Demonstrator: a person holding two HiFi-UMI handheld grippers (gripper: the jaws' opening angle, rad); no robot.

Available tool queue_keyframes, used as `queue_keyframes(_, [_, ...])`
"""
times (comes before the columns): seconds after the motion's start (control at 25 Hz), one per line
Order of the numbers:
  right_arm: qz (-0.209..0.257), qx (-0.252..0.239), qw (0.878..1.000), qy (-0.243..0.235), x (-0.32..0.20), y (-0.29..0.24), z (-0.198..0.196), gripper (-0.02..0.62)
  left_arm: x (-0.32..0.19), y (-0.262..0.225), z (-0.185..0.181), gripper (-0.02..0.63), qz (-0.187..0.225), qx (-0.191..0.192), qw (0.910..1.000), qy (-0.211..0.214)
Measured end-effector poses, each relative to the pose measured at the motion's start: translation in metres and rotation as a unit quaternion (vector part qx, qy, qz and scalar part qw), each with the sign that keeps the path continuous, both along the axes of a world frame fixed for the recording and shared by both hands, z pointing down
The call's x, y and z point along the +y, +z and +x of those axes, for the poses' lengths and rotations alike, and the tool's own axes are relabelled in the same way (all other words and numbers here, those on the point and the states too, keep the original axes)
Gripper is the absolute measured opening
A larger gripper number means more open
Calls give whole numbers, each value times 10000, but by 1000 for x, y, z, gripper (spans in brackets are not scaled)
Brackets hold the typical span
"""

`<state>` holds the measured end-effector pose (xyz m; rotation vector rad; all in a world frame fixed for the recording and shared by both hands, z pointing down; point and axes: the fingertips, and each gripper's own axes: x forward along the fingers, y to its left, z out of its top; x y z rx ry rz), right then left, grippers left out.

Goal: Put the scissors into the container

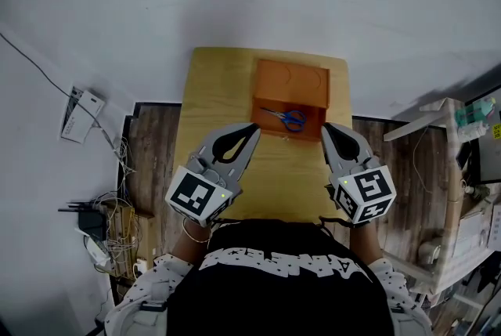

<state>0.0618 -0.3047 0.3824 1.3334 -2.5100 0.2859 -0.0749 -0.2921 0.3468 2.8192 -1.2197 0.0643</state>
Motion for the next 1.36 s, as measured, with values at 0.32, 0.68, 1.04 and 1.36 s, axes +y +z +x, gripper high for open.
queue_keyframes(0.32, [-33, -107, 9999, 13, 1, 0, 1, 12, 1, 2, 0, 2, -20, 1, 10000, 42])
queue_keyframes(0.68, [-22, -37, 10000, 25, 0, 0, 1, 12, 0, 4, 1, 2, -43, -12, 9999, 103])
queue_keyframes(1.04, [-74, 38, 9999, -59, 0, 3, 1, 12, 0, 6, 1, 2, -77, -67, 9999, 69])
queue_keyframes(1.36, [-102, -7, 9999, -53, -3, 4, 0, 12, -4, 6, 1, 2, -117, -48, 9999, 29])
